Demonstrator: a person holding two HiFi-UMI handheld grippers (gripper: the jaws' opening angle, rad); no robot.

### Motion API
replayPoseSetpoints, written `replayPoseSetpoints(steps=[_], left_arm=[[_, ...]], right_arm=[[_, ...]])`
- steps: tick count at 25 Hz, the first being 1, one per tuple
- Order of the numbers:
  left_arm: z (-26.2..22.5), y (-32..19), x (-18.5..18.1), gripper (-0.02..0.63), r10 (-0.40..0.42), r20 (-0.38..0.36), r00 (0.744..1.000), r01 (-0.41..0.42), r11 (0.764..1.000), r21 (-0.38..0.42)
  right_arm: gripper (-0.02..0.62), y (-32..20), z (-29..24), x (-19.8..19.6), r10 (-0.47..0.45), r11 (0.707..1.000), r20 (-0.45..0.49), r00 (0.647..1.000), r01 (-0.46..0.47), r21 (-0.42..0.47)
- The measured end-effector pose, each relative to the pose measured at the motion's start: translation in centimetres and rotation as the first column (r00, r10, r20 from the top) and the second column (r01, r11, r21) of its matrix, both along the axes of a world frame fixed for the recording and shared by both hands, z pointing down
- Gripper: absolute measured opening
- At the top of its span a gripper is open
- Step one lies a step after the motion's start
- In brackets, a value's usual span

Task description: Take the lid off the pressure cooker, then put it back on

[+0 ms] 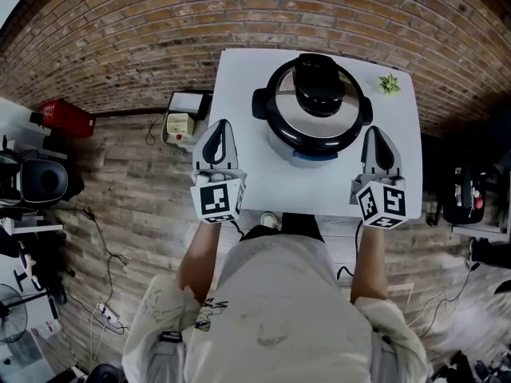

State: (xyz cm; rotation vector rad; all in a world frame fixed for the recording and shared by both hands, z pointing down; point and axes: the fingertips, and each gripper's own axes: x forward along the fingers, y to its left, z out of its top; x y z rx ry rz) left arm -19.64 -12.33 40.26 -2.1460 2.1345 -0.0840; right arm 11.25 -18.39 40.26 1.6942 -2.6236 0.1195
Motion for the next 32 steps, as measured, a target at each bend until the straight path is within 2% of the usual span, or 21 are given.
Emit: replayPoseSetpoints(steps=[14, 18, 20, 32], left_arm=[[-0.15, 0.32, 0.41, 0.015, 0.018, 0.001, 1.0, -0.019, 1.0, 0.019], [-0.26, 0.29, 0.62, 0.015, 0.032, -0.001, 0.999, -0.032, 0.999, 0.028], [-0.22, 0.25, 0.68, 0.015, 0.036, -0.004, 0.999, -0.036, 0.999, 0.029], [-0.08, 0.36, 0.65, 0.015, 0.034, 0.001, 0.999, -0.034, 0.999, 0.026]], right_arm=[[0.017, 0.19, -0.18, -0.61, -0.006, 1.0, -0.013, 1.0, 0.006, -0.01], [0.017, 0.22, -0.28, -0.59, -0.031, 0.999, 0.09, 0.995, 0.034, -0.041], [0.017, 0.12, -0.3, -0.56, -0.038, 0.998, 0.109, 0.993, 0.044, -0.048], [0.017, 0.28, 0.13, -0.82, -0.047, 0.997, 0.076, 0.996, 0.051, -0.056]])
